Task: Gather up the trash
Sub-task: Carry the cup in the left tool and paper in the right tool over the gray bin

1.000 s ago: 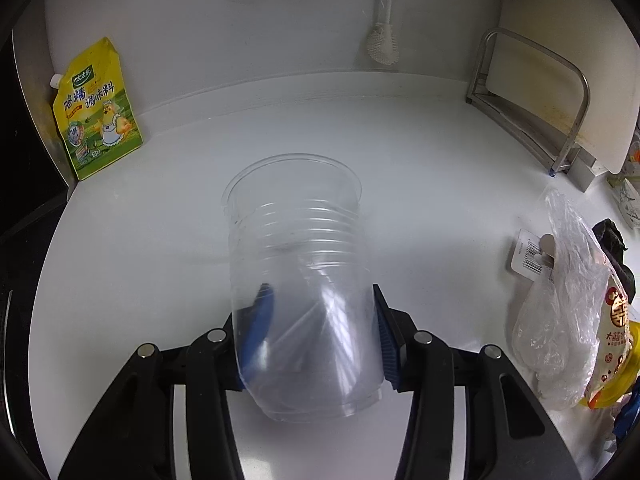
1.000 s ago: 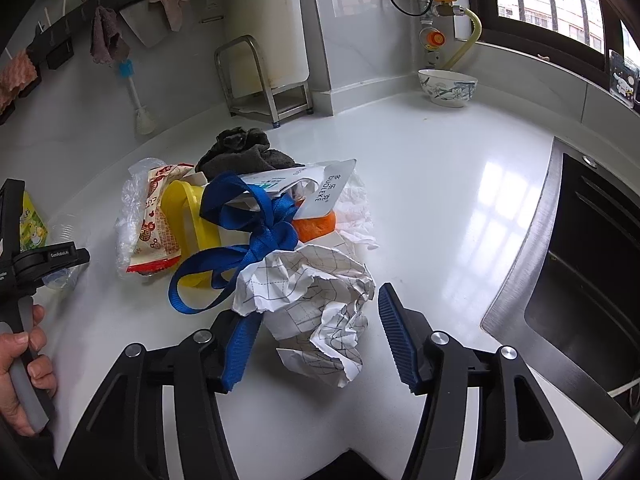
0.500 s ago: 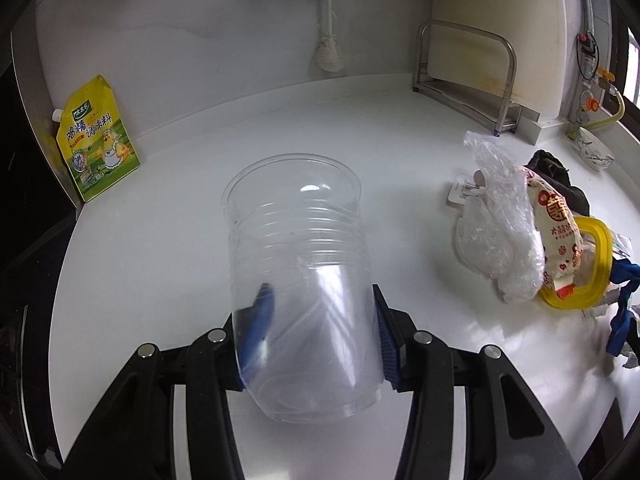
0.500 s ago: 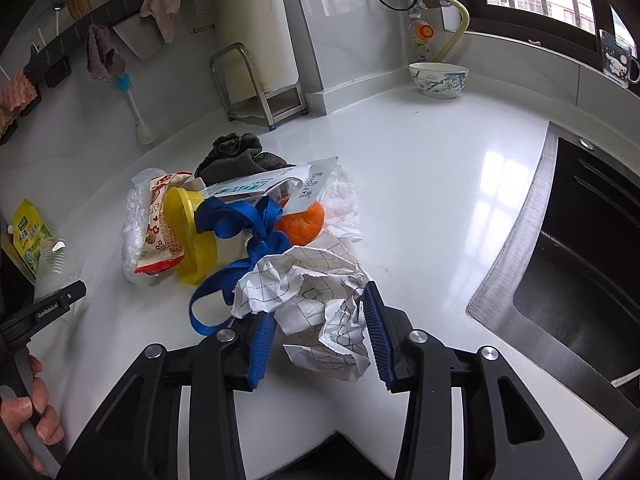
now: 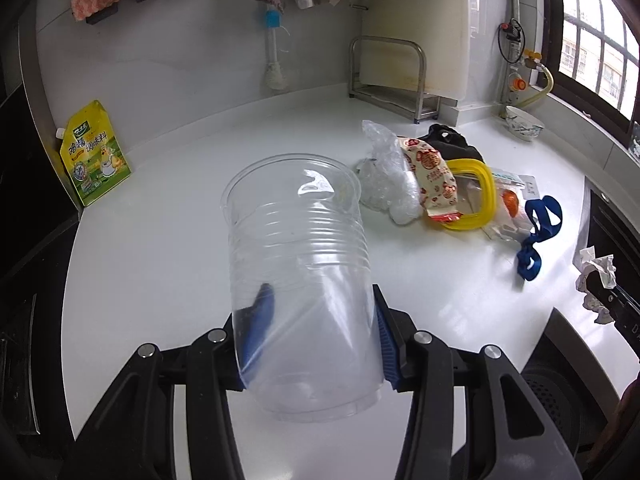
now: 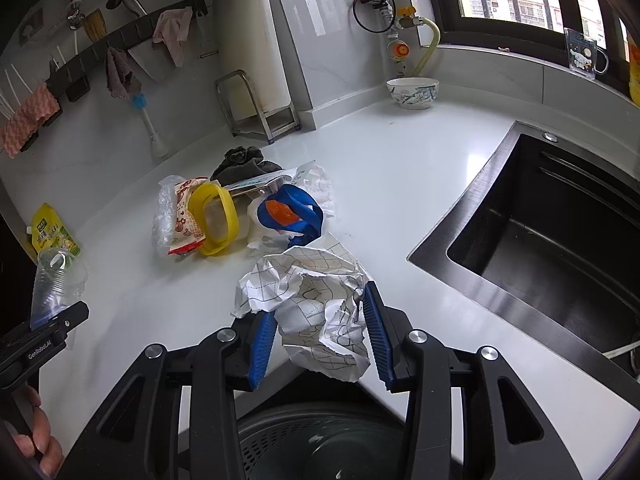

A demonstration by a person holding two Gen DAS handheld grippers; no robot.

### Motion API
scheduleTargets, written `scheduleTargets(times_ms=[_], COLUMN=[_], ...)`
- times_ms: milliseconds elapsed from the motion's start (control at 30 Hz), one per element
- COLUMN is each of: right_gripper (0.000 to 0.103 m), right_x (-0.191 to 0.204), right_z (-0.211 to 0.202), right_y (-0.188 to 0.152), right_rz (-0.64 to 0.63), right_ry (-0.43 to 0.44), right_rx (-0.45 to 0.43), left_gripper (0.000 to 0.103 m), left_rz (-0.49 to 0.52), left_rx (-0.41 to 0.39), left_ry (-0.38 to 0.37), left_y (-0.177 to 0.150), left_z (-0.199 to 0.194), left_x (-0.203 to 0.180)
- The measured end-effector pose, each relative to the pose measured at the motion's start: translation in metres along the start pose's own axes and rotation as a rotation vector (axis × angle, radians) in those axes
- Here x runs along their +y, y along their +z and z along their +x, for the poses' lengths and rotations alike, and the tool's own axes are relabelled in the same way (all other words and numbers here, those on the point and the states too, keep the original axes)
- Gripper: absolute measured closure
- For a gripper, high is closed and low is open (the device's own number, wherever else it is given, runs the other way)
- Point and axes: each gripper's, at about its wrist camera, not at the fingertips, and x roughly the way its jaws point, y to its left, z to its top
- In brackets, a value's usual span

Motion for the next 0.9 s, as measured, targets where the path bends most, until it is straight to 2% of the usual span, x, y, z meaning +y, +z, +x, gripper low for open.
scheduleTargets(times_ms=[233, 467, 667, 900], right_gripper=[0.062, 0.062, 0.062, 0.062], right_x=[-0.016, -0.043, -0.055, -0.056], right_z=[-0.048, -0.085, -0.098, -0.090], right_y=[-0.034, -0.084, -0.117, -0.141], right_rz=[0.014, 0.040, 0.046, 0.046], right_ry=[0.022, 0.032, 0.016, 0.021], right_rx=[-0.003, 0.045, 0.077, 0.138], left_gripper=[0.057, 0.057, 0.057, 0.056], left_rz=[0.047, 0.107, 0.153, 0.198], left_rx=[-0.006, 0.026, 0.056, 0.107], left_ry=[-0.079, -0.159, -0.208, -0.246], left_y=[-0.038, -0.085, -0.116, -0.146], left_z=[-0.041, -0.068, -0.074, -0.061], left_x=[-0.038, -0.074, -0.098, -0.119])
